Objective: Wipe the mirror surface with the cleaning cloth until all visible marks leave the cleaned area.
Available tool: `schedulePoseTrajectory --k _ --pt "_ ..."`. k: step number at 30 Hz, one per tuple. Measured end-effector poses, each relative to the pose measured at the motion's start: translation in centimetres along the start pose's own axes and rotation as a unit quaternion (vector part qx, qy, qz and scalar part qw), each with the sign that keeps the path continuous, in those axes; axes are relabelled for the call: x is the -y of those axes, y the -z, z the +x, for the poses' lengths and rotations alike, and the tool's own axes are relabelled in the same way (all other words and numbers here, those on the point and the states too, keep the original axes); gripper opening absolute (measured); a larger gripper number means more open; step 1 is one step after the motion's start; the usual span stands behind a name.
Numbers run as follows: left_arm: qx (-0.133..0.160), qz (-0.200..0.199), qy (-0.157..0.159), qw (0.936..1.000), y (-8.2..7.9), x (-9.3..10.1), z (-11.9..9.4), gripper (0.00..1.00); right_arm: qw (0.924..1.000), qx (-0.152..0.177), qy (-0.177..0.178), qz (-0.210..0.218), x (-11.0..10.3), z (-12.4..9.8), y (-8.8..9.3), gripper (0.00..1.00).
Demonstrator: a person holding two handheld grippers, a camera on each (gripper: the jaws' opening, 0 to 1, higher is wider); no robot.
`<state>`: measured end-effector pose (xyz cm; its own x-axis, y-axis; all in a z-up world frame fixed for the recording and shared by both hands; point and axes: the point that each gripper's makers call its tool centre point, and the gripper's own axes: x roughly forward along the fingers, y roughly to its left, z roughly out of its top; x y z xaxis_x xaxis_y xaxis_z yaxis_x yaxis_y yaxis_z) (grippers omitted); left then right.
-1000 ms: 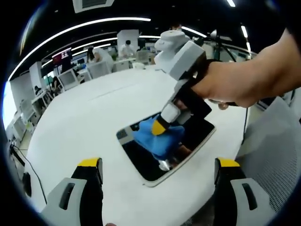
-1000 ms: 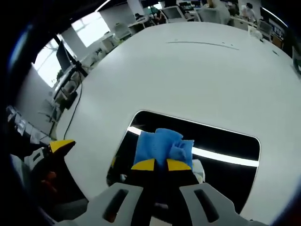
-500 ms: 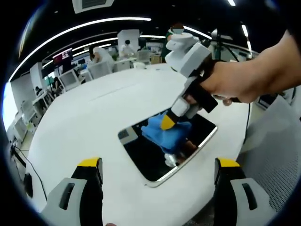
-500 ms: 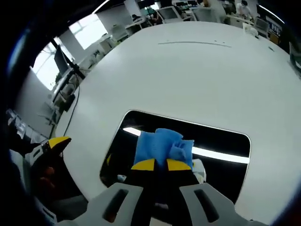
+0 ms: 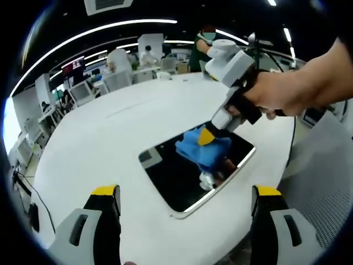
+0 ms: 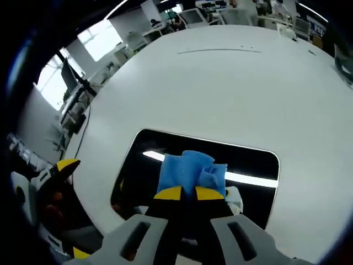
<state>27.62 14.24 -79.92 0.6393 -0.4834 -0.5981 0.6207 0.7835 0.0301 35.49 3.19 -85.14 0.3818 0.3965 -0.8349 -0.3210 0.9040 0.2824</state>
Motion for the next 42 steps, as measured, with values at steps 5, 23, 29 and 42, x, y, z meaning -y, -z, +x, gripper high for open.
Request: schedulePoseTrajectory --k 5,23,29,42 --pt "-0.001 -0.001 0.000 1.0000 0.1 0.0 0.0 0.99 1.0000 0.001 0.004 0.007 1.2 -0.7 0.3 0.01" --pt "0.007 -0.004 0.011 0.9999 -0.1 0.4 -0.1 0.99 0.9999 -0.005 0.002 0.012 3.2 -1.5 0.7 0.01" --pt "0.007 0.003 0.004 1.0000 -0.1 -0.2 0.0 0.99 0.9997 -0.005 0.008 0.021 4.8 -2.3 1.2 0.01" --pt "0.005 0.019 -0.031 0.9993 0.0 -1.3 -0.4 0.99 0.9998 -0.005 0.019 -0.006 6.3 -2.8 1.4 0.01"
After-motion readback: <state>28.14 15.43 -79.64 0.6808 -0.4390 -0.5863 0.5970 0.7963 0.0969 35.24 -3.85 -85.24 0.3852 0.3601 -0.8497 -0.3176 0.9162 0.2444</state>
